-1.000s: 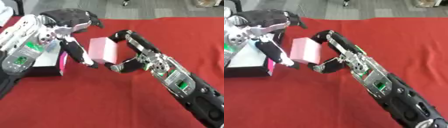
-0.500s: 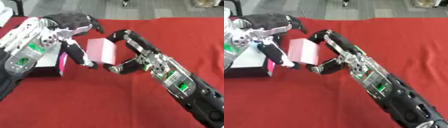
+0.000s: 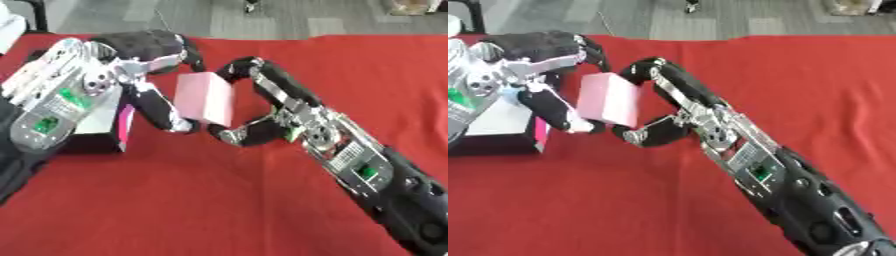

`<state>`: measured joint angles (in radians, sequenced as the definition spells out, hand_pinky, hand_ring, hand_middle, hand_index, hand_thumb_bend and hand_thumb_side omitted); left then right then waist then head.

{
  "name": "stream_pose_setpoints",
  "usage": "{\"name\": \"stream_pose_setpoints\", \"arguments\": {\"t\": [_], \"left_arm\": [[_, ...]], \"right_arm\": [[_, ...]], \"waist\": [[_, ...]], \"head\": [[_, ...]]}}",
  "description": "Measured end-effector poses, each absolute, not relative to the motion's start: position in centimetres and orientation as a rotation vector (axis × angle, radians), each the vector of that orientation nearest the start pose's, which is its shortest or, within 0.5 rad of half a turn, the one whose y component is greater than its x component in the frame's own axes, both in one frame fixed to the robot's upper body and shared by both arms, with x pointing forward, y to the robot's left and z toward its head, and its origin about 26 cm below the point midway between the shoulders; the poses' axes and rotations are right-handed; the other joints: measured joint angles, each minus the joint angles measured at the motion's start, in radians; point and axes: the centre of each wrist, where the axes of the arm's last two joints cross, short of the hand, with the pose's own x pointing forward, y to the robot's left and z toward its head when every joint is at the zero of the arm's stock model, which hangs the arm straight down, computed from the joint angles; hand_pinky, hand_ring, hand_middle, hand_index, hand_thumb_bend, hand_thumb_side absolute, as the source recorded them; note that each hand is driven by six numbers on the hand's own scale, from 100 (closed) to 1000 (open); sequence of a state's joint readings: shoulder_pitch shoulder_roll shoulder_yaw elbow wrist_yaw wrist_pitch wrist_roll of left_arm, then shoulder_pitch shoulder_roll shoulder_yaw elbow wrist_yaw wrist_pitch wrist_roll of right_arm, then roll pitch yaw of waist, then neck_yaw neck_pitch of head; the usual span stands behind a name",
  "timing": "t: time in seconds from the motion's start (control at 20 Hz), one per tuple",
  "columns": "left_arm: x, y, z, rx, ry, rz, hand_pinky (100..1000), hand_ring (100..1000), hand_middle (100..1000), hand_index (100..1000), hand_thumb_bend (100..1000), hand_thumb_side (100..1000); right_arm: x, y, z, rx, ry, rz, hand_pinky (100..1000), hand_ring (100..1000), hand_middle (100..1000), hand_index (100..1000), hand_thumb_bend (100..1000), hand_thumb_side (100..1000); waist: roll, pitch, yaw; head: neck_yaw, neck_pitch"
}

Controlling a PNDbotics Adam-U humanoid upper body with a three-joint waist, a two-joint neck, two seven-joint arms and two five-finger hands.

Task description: Pick up the objects with one hand, pass them to the other hand, and then place them into the box on the other side of the table.

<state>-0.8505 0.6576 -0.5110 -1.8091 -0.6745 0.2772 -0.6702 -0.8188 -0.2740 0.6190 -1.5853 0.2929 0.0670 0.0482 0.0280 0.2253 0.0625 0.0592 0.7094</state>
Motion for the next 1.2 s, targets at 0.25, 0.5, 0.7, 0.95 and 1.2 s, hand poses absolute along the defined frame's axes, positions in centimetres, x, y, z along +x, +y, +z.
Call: {"name": "stream_pose_setpoints", "arguments": {"t": [0.25, 0.5, 0.7, 0.95, 1.2], "left_arm": [[33.79, 16.83, 27.99, 0.835, -1.517, -1.760, 761, 802, 660, 691, 276, 327], [33.73, 16.78, 27.87, 0.841, -1.527, -1.744, 744, 773, 613, 640, 207, 331], [33.72, 16.72, 27.80, 0.844, -1.530, -1.735, 736, 761, 587, 581, 159, 332], [33.71, 16.57, 27.75, 0.841, -1.538, -1.724, 731, 750, 565, 548, 138, 320], [33.72, 16.58, 27.72, 0.838, -1.528, -1.722, 729, 743, 548, 536, 127, 310]], "right_arm": [[35.28, -7.27, 20.11, -0.120, -2.143, 1.274, 832, 699, 562, 601, 138, 100], [35.24, -7.31, 20.17, -0.122, -2.145, 1.272, 831, 699, 563, 602, 149, 100], [35.25, -7.34, 20.17, -0.125, -2.143, 1.271, 830, 700, 568, 608, 185, 100], [35.23, -7.50, 20.26, -0.139, -2.139, 1.276, 829, 716, 597, 639, 366, 100], [35.21, -7.53, 20.29, -0.192, -2.120, 1.302, 836, 757, 669, 714, 418, 313]], "waist": [[0.000, 0.000, 0.000], [0.000, 0.000, 0.000], [0.000, 0.000, -0.001], [0.000, 0.000, -0.001], [0.000, 0.000, -0.004]], "head": [[0.000, 0.000], [0.000, 0.000], [0.000, 0.000], [0.000, 0.000], [0.000, 0.000]]}}
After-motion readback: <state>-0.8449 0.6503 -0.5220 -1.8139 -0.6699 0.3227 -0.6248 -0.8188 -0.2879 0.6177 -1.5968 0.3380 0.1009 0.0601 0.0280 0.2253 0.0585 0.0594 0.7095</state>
